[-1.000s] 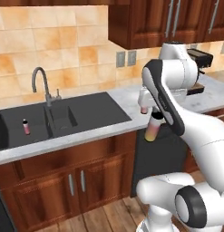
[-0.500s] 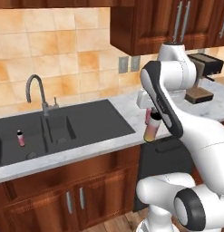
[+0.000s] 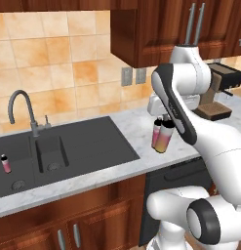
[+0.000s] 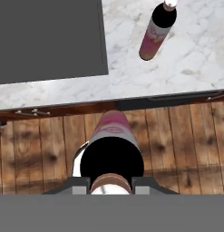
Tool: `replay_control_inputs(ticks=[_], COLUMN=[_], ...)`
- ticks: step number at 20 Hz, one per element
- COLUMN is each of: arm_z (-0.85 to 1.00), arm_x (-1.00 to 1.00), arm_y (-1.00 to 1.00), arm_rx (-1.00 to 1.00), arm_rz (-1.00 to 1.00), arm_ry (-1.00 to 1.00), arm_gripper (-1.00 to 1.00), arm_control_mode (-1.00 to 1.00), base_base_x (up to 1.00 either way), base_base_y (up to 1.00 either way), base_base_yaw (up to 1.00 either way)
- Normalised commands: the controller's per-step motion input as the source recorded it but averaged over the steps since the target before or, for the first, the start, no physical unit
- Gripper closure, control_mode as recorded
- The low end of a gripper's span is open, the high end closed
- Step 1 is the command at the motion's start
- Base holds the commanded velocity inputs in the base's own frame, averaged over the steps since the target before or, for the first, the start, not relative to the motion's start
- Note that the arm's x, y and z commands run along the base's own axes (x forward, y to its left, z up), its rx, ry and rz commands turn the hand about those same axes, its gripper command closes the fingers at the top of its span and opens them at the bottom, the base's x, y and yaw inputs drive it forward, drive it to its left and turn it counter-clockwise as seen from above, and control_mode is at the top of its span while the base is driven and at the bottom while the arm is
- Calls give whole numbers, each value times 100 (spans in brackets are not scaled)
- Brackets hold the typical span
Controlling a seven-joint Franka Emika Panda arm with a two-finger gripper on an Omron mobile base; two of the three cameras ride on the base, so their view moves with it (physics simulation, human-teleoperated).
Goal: Place the large bottle from the dining counter next to the other large bottle outside the sink, and place the small bottle from the dining counter next to the other small bottle inside the sink.
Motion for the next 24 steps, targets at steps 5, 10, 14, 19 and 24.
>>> replay_control_inputs(ticks=[5, 10, 14, 19, 24], arm_z=[0, 0, 0, 0, -15], arm_x=[0, 0, 0, 0, 0], arm_y=[0, 0, 0, 0, 0], arm_rx=[0, 0, 0, 0, 2], arm_rz=[0, 0, 0, 0, 0], arm_ry=[0, 0, 0, 0, 0], arm_gripper=[100, 100, 100, 100, 100], arm_control_mode=[100, 100, 100, -100, -100], base_base_x=[0, 0, 0, 0, 0], base_base_y=[0, 0, 0, 0, 0], base_base_yaw=[0, 0, 0, 0, 0])
